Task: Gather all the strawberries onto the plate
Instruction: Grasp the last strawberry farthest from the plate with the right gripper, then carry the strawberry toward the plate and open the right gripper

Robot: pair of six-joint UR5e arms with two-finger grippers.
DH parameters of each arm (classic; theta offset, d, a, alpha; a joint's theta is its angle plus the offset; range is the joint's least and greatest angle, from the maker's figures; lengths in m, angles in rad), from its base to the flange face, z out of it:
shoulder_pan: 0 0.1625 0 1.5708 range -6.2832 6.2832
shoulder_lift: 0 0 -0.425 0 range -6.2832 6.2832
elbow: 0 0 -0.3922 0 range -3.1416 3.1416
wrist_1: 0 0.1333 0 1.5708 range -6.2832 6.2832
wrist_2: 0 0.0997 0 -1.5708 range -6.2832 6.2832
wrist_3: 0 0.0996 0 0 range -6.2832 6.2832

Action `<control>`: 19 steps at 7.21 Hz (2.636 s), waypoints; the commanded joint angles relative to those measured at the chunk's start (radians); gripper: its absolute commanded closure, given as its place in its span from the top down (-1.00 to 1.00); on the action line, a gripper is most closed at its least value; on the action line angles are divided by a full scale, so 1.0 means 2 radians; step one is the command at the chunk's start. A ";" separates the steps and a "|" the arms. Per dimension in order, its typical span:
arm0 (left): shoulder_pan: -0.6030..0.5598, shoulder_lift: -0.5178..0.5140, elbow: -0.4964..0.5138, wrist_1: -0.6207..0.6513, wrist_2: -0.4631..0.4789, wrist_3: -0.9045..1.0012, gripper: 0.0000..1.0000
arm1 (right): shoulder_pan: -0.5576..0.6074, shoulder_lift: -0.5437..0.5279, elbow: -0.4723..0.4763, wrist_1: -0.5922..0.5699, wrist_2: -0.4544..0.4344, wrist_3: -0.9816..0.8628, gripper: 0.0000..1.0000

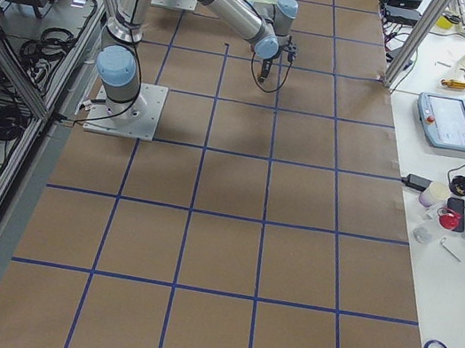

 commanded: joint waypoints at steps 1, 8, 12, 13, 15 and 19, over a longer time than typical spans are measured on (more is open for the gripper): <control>0.000 0.000 -0.001 0.000 0.000 0.000 1.00 | 0.000 -0.004 -0.008 0.000 0.013 0.015 -1.00; -0.001 0.007 -0.001 -0.001 0.001 0.002 1.00 | 0.100 0.028 -0.042 -0.140 0.125 0.242 -1.00; -0.001 0.005 -0.001 -0.001 0.001 0.002 1.00 | 0.106 0.037 -0.057 -0.137 0.127 0.261 0.99; -0.001 0.005 -0.001 -0.001 0.001 0.002 1.00 | 0.106 0.021 -0.051 -0.137 0.121 0.259 1.00; -0.001 0.005 -0.001 -0.001 0.001 0.002 1.00 | 0.080 -0.038 -0.024 -0.107 0.085 0.162 1.00; -0.001 0.004 -0.001 -0.001 0.001 0.001 1.00 | -0.083 -0.183 -0.098 0.248 0.076 -0.114 1.00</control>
